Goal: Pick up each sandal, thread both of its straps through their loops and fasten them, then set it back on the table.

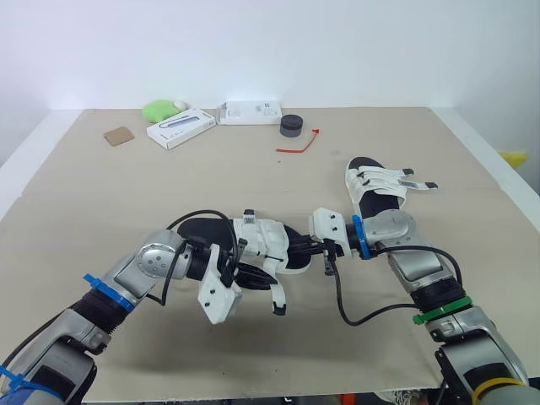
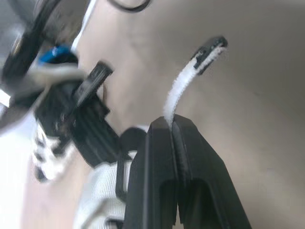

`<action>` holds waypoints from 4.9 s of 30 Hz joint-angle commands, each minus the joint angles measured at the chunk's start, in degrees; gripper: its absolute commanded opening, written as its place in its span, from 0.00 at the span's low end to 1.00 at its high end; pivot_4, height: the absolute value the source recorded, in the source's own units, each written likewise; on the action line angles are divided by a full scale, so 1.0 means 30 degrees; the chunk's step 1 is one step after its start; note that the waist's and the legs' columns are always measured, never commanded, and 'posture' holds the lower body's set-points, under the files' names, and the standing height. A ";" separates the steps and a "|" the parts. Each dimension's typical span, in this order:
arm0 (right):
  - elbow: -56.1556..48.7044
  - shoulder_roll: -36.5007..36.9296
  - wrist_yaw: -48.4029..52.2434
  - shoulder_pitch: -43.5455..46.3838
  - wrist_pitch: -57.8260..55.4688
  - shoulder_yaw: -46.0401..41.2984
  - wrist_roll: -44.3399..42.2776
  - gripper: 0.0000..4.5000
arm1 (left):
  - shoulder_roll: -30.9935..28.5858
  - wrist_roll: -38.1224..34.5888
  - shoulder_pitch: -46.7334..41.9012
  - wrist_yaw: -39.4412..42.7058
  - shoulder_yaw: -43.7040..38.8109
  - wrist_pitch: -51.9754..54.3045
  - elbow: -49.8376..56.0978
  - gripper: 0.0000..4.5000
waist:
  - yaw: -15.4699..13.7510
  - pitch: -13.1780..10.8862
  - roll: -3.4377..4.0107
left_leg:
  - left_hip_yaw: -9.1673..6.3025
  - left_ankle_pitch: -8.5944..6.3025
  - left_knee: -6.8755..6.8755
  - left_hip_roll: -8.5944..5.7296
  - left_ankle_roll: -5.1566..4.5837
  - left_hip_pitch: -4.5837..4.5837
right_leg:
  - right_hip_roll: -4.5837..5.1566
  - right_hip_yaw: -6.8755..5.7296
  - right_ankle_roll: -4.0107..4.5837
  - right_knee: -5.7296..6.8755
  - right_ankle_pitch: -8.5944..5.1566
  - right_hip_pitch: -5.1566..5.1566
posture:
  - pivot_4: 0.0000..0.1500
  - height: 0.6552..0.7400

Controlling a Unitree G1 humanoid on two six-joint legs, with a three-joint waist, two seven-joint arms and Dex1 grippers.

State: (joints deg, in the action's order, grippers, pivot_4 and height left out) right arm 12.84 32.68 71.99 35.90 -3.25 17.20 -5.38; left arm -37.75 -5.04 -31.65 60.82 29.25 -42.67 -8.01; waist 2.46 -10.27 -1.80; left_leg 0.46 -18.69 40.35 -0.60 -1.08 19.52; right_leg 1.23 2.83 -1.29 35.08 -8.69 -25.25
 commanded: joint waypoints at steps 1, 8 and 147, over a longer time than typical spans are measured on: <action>0.0278 0.0208 -0.0030 -0.0125 -0.0180 0.0062 0.0381 0.00 | 0.0122 -0.3708 -0.0114 0.0881 -0.1297 0.4535 0.1330 0.01 | 0.0002 0.0000 0.0000 | -0.0002 0.0000 0.0000 0.0000 0.0000 0.0000 | -0.0001 -0.0001 -0.0001 0.0000 0.0000 0.0001 | 1.00 1.00; 0.0561 0.0112 0.0006 0.0092 -0.0040 0.0111 0.0427 0.00 | 0.0543 -1.4273 -0.1927 0.1672 -0.4015 2.1499 0.2710 0.01 | 0.0017 -0.0002 -0.0001 | -0.0080 0.0002 0.0018 0.0001 0.0000 0.0027 | -0.0061 0.0009 -0.0141 0.0018 -0.0089 -0.0002 | 1.00 1.00; 0.0052 0.0150 -0.0332 -0.0449 -0.0404 -0.0162 0.0167 0.00 | 0.1472 -0.0867 -0.6564 0.5048 -0.9226 0.9990 -0.8026 0.99 | 0.0033 0.0005 -0.0012 | -0.0022 0.0059 0.0007 -0.0010 -0.0003 0.0038 | -0.0077 0.0152 -0.0038 0.0003 0.0099 -0.0038 | 1.00 1.00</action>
State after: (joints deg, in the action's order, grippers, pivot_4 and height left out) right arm 12.55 32.56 70.91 35.20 -3.91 16.51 -5.49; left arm -32.29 -8.64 -51.94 76.46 2.20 -7.80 -33.16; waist 2.56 -10.26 -1.84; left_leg 0.41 -18.52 40.37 -0.63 -1.09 19.62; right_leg 1.04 3.24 -1.40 35.09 -8.40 -25.36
